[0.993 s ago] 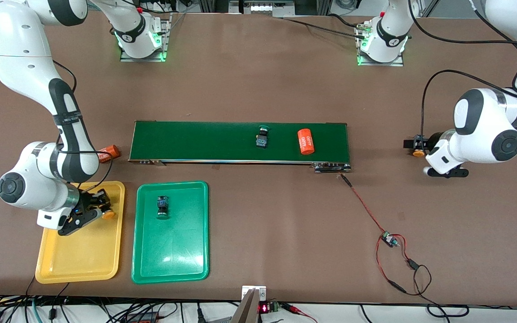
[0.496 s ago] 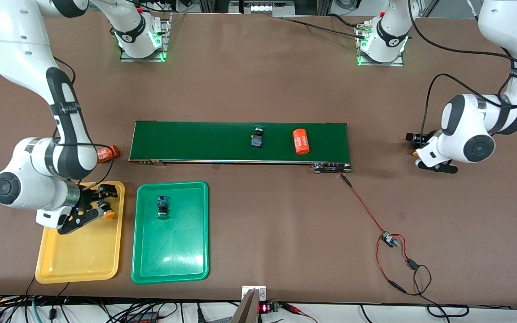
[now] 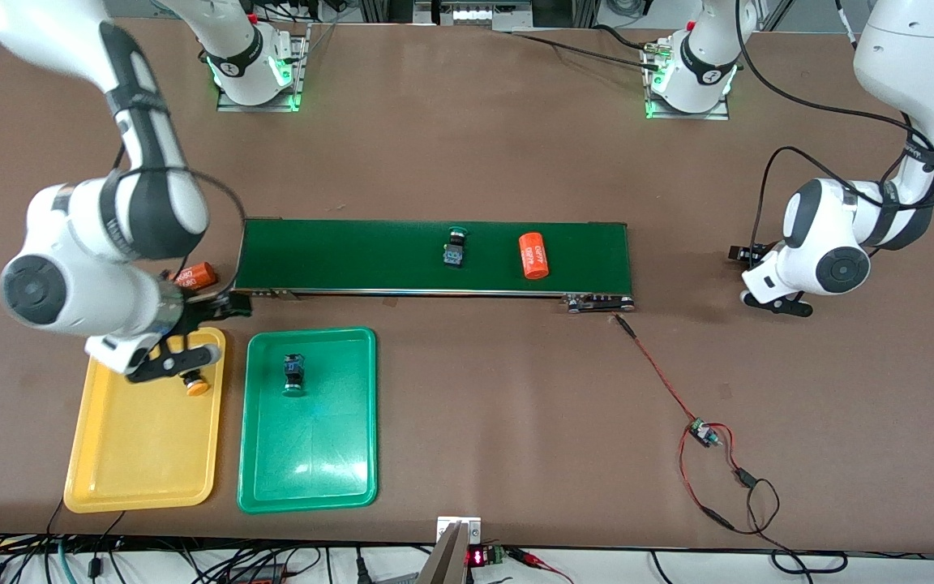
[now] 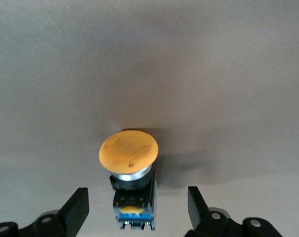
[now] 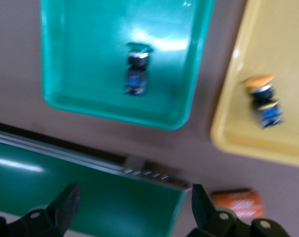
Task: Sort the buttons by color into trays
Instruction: 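Grasp a yellow button with the left gripper while the right gripper returns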
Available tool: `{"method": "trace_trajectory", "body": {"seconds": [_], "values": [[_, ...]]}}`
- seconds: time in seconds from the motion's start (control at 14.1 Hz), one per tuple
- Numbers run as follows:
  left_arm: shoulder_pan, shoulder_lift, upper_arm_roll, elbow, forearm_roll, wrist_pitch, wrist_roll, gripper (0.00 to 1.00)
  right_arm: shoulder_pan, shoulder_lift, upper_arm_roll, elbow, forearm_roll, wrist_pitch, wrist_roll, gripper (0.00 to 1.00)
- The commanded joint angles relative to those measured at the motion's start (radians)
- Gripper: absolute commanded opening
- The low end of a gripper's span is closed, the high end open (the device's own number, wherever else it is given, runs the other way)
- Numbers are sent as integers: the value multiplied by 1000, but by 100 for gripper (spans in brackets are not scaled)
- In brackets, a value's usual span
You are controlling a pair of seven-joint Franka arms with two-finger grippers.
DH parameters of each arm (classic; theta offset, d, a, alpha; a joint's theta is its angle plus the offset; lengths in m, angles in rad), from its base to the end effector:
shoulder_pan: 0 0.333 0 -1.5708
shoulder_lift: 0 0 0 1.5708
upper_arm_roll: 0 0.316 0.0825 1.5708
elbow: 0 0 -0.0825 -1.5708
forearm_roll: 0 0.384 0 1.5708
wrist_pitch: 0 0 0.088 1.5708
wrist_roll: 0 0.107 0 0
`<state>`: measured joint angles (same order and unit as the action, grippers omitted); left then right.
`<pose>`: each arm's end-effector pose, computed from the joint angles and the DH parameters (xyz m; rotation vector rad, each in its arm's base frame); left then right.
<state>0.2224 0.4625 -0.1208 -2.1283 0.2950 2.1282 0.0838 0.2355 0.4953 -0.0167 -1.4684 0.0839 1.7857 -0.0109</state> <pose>0.5154 0.0628 0.1620 -2.9356 0.2897 0.6953 0.6588 0.1556 0.3804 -3.0591 -0.3159 0.2843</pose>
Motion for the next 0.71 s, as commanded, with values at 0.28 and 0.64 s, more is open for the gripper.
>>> {"method": "trace_trajectory", "body": {"seconds": [0.28,0.64], "values": [[-18,-34,10,28,18,-56,11,12,330,-60,-11,-79,3,-22,560,100],[-23,-88,-84,177,-20,-284,4,12,462,8,-11,-79,10,87,785,100]]}}
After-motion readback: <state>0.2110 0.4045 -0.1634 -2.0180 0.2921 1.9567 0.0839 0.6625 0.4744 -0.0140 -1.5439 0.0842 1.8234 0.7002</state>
